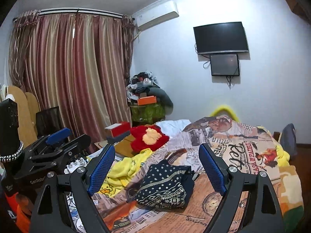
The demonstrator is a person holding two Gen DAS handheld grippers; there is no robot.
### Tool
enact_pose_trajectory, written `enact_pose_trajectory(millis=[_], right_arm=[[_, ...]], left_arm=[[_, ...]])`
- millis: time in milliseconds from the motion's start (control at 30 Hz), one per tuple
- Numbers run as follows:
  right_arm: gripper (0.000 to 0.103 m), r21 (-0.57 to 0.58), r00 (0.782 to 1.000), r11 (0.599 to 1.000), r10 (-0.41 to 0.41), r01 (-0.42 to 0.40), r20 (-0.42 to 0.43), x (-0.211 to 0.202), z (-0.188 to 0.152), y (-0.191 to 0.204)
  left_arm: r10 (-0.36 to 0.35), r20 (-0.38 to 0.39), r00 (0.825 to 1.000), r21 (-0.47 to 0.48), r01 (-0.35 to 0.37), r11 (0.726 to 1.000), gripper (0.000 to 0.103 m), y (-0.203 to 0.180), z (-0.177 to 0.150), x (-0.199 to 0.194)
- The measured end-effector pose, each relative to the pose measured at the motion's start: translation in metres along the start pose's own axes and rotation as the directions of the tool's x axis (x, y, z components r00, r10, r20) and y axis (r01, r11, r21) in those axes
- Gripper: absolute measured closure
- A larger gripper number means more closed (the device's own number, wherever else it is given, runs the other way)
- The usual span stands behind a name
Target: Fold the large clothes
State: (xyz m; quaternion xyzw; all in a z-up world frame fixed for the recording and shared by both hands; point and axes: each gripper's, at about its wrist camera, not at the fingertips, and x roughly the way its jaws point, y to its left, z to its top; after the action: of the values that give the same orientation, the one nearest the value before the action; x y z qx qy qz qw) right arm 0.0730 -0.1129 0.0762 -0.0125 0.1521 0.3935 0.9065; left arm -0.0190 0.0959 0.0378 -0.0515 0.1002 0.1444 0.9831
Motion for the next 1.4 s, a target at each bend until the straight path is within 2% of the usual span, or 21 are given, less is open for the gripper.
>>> enact_pose_trajectory(millis=[500, 1400], right_arm=[[0.015, 0.019, 0.999, 0.999, -0.038, 0.039, -0.038, 0.004, -0.006, -0.003], [0.015, 0.040, 0.998, 0.999, -0.033, 0.036, -0.054, 0.008, -0.009, -0.006]], left_arm=[[-0.008, -0.027, 1.000, 0.008, 0.008, 1.000, 0.009, -0.003, -0.008, 0.006], [-0.005, -0.040, 0.999, 0.003, 0.005, 1.000, 0.005, -0.004, -0.012, 0.010]])
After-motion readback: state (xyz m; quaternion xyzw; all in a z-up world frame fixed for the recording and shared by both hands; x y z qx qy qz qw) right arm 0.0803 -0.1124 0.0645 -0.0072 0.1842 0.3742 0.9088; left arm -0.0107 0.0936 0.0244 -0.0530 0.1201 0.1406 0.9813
